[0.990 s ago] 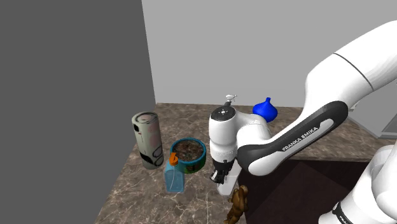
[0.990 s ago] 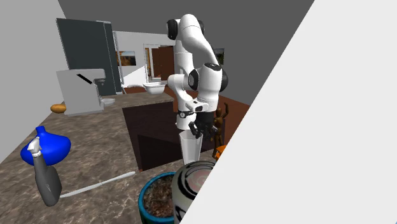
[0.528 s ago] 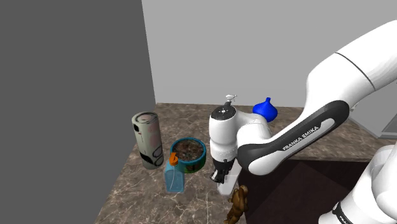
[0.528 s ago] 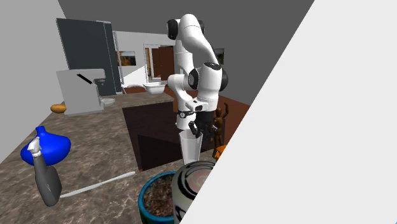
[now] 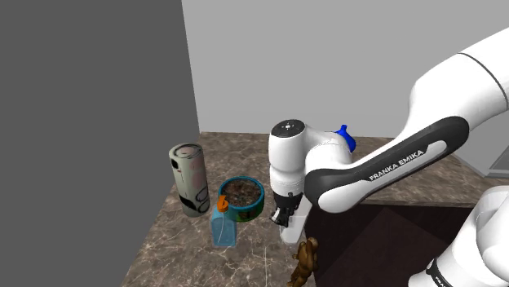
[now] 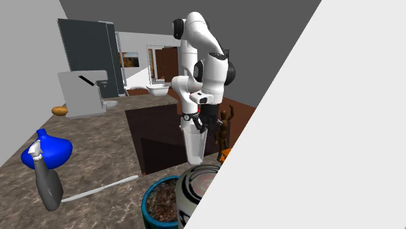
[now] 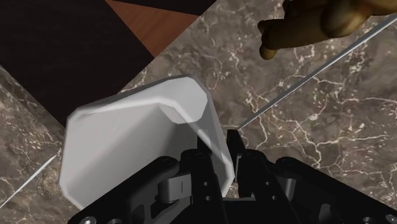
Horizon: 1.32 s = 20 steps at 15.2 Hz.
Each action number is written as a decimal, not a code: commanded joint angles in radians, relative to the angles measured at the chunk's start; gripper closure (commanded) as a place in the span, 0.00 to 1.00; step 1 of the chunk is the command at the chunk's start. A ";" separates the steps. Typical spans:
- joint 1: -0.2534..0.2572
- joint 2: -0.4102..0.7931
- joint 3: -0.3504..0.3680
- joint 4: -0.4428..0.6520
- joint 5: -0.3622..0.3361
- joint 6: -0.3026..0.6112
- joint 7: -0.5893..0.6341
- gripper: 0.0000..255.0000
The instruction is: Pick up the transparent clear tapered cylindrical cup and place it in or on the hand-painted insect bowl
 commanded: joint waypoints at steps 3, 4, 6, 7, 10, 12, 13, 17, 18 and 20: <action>0.003 -0.043 -0.002 0.018 0.030 -0.054 -0.026 1.00; 0.003 -0.052 -0.003 0.024 0.037 -0.068 -0.032 1.00; 0.004 -0.070 -0.006 0.036 0.048 -0.095 -0.042 1.00; 0.005 -0.078 -0.007 0.043 0.053 -0.108 -0.047 1.00; 0.006 -0.102 -0.011 0.063 0.067 -0.149 -0.061 1.00; 0.007 -0.116 -0.014 0.078 0.075 -0.176 -0.070 1.00; 0.008 -0.123 -0.015 0.086 0.078 -0.190 -0.074 1.00; 0.009 -0.148 -0.021 0.119 0.090 -0.245 -0.088 1.00; 0.009 -0.154 -0.023 0.127 0.093 -0.258 -0.091 1.00; 0.009 -0.164 -0.026 0.145 0.097 -0.285 -0.097 1.00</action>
